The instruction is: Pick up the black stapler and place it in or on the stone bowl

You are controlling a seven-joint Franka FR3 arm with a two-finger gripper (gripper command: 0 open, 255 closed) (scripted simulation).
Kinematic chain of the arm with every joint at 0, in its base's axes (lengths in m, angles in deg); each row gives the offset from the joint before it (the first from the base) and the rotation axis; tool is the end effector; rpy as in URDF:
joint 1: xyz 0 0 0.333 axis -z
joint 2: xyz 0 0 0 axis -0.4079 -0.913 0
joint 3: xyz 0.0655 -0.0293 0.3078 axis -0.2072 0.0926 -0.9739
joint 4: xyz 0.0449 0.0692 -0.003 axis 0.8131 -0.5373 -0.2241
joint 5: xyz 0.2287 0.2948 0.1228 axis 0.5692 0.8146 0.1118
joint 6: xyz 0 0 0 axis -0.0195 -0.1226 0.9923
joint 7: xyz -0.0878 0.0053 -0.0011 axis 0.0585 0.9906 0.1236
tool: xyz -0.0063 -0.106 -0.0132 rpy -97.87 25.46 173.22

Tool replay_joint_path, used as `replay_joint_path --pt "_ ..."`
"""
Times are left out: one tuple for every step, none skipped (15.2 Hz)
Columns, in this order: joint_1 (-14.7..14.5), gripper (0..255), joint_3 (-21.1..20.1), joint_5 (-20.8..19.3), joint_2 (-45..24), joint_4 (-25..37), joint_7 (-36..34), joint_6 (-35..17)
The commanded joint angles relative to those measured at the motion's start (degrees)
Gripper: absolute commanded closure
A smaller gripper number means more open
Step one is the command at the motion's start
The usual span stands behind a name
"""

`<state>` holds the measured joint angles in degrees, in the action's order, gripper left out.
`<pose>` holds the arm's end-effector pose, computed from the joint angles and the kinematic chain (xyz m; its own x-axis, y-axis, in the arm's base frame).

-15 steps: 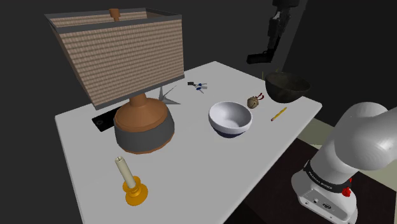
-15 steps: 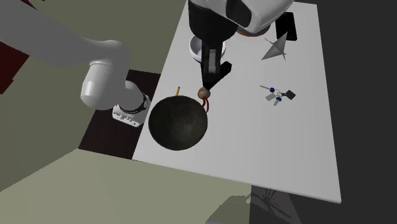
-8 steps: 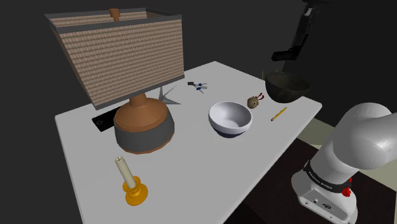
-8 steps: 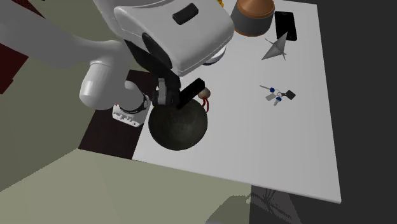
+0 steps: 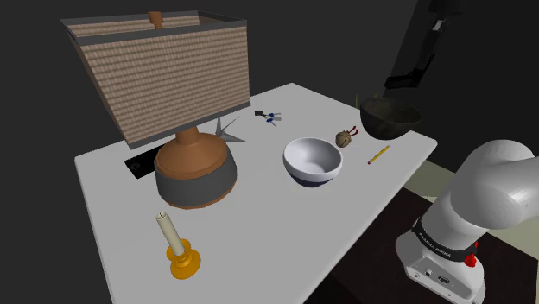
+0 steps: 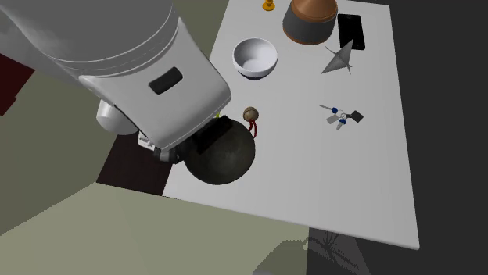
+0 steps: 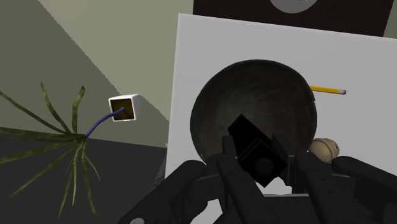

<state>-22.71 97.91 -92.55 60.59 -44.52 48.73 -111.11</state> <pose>0.2508 -0.1565 0.6443 0.9891 0.1470 -0.0003 0.1470 -0.9891 -0.0040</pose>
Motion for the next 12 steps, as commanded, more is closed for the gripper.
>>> replay_joint_path --pt "0.16 255 0.22 -0.27 0.73 -2.05 -0.08 -1.34" --pt "0.23 255 0.32 -0.39 1.05 -3.02 -0.13 -1.99" --pt "0.31 255 0.42 -0.51 1.37 -3.99 -0.19 -2.64" --pt "0.38 255 0.53 -0.64 1.67 -4.94 -0.24 -3.29" --pt "0.46 255 0.65 -0.77 1.97 -5.88 -0.29 -3.94" --pt "0.53 255 0.77 -0.90 2.26 -6.82 -0.34 -4.59" --pt "0.61 255 0.89 -1.03 2.53 -7.75 -0.39 -5.24" --pt "0.69 255 1.01 -1.17 2.80 -8.67 -0.43 -5.90" --pt "0.76 255 1.15 -1.31 3.06 -9.58 -0.48 -6.55" --pt "0.84 255 1.28 -1.45 3.30 -10.48 -0.53 -7.21" --pt "0.92 255 1.42 -1.60 3.54 -11.37 -0.57 -7.87" --pt "1.02 255 1.60 -1.79 3.83 -12.50 -0.62 -8.71"
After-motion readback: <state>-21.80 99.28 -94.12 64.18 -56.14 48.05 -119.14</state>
